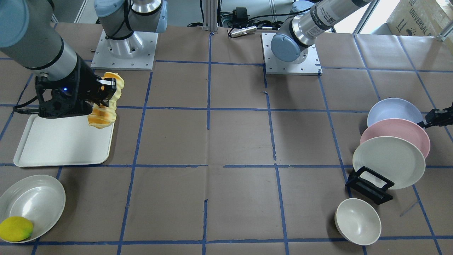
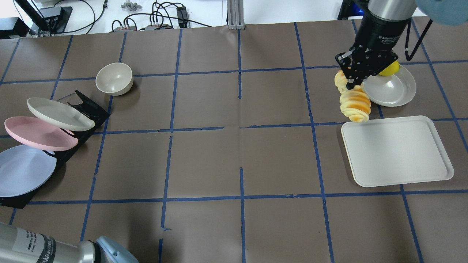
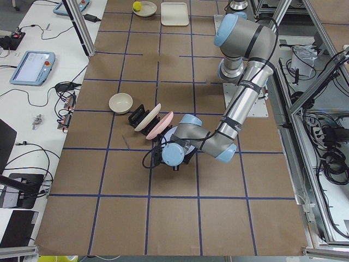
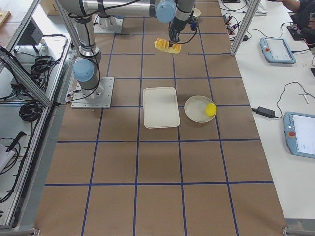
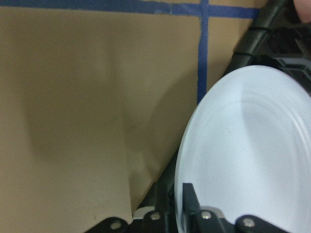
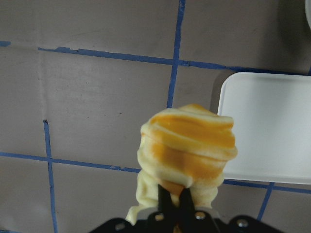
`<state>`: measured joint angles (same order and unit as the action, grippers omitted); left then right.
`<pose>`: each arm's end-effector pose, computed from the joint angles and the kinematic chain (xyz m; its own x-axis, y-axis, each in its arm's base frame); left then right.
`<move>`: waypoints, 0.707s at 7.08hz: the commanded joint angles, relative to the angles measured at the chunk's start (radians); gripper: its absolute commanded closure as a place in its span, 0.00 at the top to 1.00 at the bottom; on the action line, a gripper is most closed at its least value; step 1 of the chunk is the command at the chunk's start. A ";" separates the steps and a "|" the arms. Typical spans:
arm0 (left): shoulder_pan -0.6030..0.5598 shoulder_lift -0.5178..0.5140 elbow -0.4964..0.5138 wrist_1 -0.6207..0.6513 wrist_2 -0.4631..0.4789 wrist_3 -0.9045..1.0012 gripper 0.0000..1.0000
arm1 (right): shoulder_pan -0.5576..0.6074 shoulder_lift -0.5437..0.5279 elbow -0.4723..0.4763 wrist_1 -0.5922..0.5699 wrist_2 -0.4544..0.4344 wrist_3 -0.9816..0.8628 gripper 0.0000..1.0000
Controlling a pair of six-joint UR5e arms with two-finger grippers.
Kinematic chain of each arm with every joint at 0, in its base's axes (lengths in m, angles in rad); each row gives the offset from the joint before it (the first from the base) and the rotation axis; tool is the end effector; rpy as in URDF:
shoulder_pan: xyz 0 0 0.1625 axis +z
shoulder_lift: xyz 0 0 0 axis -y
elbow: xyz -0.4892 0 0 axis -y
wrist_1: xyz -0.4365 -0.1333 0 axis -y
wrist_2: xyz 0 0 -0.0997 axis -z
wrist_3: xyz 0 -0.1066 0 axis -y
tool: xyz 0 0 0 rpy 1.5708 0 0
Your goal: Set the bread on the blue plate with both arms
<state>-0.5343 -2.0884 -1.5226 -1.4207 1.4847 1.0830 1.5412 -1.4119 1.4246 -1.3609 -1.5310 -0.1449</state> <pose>0.5236 -0.4753 0.2580 -0.9487 0.0188 0.3156 0.0447 0.9962 0.0750 0.1201 -0.5914 0.5141 -0.9922 -0.1028 -0.0703 -0.1156 0.9702 0.2128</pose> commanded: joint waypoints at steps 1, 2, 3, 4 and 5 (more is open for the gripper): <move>0.000 0.002 0.009 -0.001 0.026 0.001 0.08 | 0.065 -0.001 -0.001 0.003 0.009 0.097 0.16; 0.000 0.002 0.001 -0.001 0.026 0.003 0.05 | 0.107 -0.001 -0.001 -0.004 0.009 0.151 0.16; 0.000 0.004 0.008 -0.001 0.026 0.003 0.03 | 0.132 0.001 -0.001 -0.007 0.003 0.159 0.16; 0.000 0.025 0.018 -0.006 0.028 0.003 0.02 | 0.132 0.004 0.005 -0.009 -0.004 0.145 0.16; 0.000 0.050 0.019 -0.027 0.028 0.003 0.02 | 0.132 0.001 0.008 -0.007 -0.008 0.146 0.15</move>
<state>-0.5338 -2.0645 -1.5082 -1.4306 1.5117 1.0860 1.6685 -1.4103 1.4284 -1.3682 -1.5330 0.0012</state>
